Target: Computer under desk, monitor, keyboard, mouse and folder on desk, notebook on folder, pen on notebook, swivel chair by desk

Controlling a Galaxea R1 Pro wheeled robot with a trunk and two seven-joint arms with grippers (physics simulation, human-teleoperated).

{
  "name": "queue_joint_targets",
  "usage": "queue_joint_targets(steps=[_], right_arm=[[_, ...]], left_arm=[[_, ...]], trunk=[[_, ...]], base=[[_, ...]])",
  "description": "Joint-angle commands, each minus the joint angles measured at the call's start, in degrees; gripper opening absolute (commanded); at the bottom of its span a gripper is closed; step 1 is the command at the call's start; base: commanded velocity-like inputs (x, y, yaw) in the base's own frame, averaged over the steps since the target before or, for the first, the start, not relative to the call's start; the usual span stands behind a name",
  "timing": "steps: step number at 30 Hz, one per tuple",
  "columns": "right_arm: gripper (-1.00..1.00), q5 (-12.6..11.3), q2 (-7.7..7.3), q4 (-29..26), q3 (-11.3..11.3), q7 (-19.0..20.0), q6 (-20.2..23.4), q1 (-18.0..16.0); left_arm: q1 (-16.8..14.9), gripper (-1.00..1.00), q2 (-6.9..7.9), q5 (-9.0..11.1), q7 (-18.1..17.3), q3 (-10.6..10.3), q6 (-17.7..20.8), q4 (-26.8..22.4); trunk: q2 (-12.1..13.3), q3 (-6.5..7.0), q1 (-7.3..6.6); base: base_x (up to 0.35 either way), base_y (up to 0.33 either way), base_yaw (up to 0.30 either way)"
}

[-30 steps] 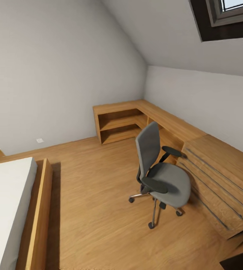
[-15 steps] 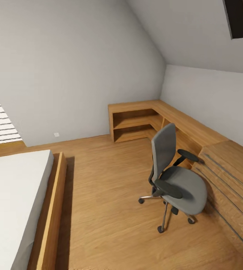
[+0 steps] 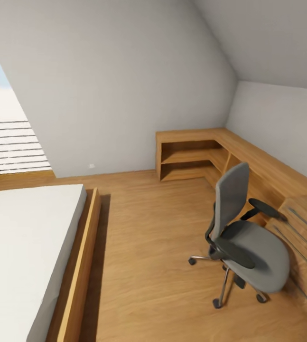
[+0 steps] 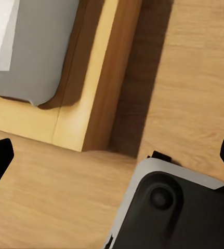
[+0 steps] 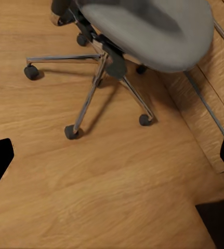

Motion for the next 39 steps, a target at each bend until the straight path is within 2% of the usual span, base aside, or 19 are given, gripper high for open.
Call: queue_joint_targets(steps=[1,10,22,39], right_arm=[[1.00,-0.05,0.02,-0.03,0.52,-0.48,-0.02,-0.02],[1.00,-0.05,-0.02,-0.02,0.52,-0.43,0.04,-0.02],[1.00,0.00,-0.15,0.03,0.72,-0.18,-0.14,-0.02],[1.00,0.04,-0.23,0.04,0.88,1.52,-0.32,-0.02]], left_arm=[[0.01,1.00,0.06,0.29,0.46,-0.52,-0.10,-0.13],[0.01,1.00,-0.01,0.16,0.24,-0.99,-0.09,-0.12],[0.02,1.00,-0.11,0.05,0.12,-1.10,-0.08,-0.11],[0.01,1.00,-0.11,0.04,0.11,-1.11,-0.08,-0.11]], trunk=[[-0.10,-0.12,0.06],[-0.10,-0.34,0.06],[-0.10,-0.36,0.06],[-0.10,-0.37,0.06]], base=[[0.293,0.000,0.262],[0.247,-0.020,0.209],[0.058,-0.005,0.021],[0.295,0.000,0.001]])
